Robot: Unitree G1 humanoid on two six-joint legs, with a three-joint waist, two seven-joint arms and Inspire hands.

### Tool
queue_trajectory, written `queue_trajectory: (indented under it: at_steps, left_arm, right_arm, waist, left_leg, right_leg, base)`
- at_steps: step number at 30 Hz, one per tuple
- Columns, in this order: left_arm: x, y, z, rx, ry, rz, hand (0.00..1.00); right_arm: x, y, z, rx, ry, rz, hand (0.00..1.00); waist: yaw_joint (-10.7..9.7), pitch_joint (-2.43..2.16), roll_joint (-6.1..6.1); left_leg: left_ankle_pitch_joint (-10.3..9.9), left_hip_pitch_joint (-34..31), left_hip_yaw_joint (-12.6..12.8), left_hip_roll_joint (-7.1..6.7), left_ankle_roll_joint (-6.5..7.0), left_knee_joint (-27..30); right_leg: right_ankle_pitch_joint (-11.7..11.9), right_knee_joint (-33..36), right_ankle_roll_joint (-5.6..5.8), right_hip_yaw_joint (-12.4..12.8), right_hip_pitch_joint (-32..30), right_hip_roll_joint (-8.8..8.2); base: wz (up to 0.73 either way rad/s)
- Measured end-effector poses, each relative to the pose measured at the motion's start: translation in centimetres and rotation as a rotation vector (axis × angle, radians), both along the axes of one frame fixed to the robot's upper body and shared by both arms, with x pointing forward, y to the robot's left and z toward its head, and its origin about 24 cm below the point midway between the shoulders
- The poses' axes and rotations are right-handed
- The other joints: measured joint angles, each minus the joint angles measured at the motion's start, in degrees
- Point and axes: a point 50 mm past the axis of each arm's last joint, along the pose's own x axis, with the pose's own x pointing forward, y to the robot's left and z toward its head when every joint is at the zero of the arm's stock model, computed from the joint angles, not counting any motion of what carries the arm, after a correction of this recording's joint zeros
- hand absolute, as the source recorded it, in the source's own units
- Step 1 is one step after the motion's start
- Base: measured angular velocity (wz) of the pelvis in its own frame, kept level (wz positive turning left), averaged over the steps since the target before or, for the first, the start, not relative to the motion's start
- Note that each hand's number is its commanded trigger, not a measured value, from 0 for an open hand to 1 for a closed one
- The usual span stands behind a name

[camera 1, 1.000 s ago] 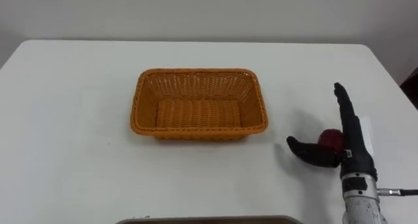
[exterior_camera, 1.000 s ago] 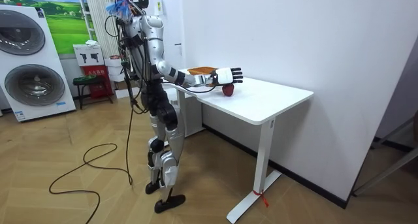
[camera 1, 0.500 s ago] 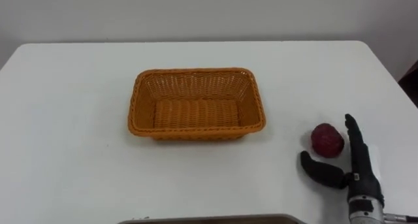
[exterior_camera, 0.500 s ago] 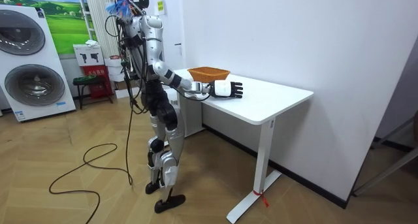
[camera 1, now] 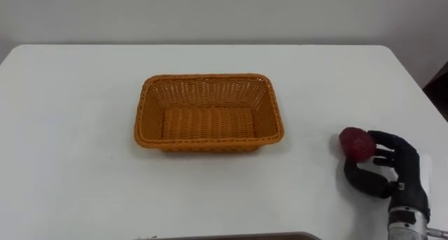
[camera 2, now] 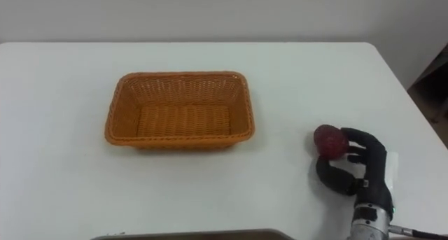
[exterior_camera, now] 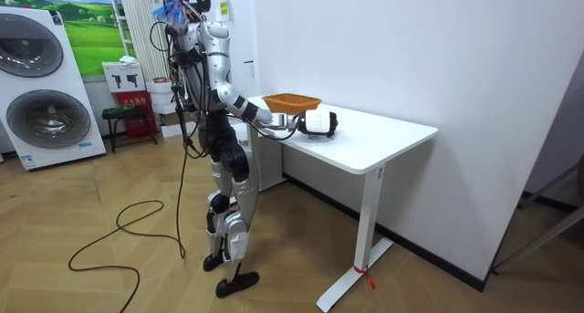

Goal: Pick and place apple

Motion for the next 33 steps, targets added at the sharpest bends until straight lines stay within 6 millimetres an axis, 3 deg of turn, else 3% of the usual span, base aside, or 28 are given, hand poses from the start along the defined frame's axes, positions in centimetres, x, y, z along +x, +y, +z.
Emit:
queue_trajectory:
  at_steps: [16,19,24,33]
  left_arm:
    - [0.0,-0.1,0.0,-0.007,0.0,-0.001,0.0]
    - [0.0,-0.1,0.0,-0.007,0.001,-0.004,0.0]
    - [-1.1,0.0,-0.3,-0.021,0.049,0.001,0.0]
    - [-1.4,-0.3,-0.5,-0.033,0.085,-0.022,0.0]
  right_arm:
    - [0.1,1.1,-0.3,0.095,-0.033,-0.018,1.0]
    - [0.5,1.2,0.3,0.103,-0.052,-0.014,1.0]
    - [1.6,2.1,1.9,0.113,-0.097,0.038,1.0]
    - [4.9,4.1,7.1,0.092,-0.324,0.167,1.0]
  waist:
    - [0.1,0.06,0.32]
    - [0.21,0.28,0.68]
    - [0.55,0.77,1.26]
    - [2.09,0.5,0.49]
  left_leg:
    - [-0.03,0.08,0.07,-0.03,-0.06,-0.19]
    - [-0.04,-0.06,0.12,-0.03,-0.05,-0.42]
    - [-0.01,-1.22,0.22,-0.01,-0.05,-0.04]
    - [0.01,-0.85,-0.09,-0.05,-0.07,0.0]
  right_leg:
    - [0.0,-0.35,0.0,0.57,-0.02,0.05]
    - [0.0,-0.21,0.0,0.8,-0.3,0.06]
    - [0.13,-0.18,-0.09,0.63,-1.52,0.14]
    - [0.13,-0.47,-0.09,1.16,-1.25,0.12]
  base:
    - [0.0]
    - [-0.03]
    - [-0.02]
    - [0.02]
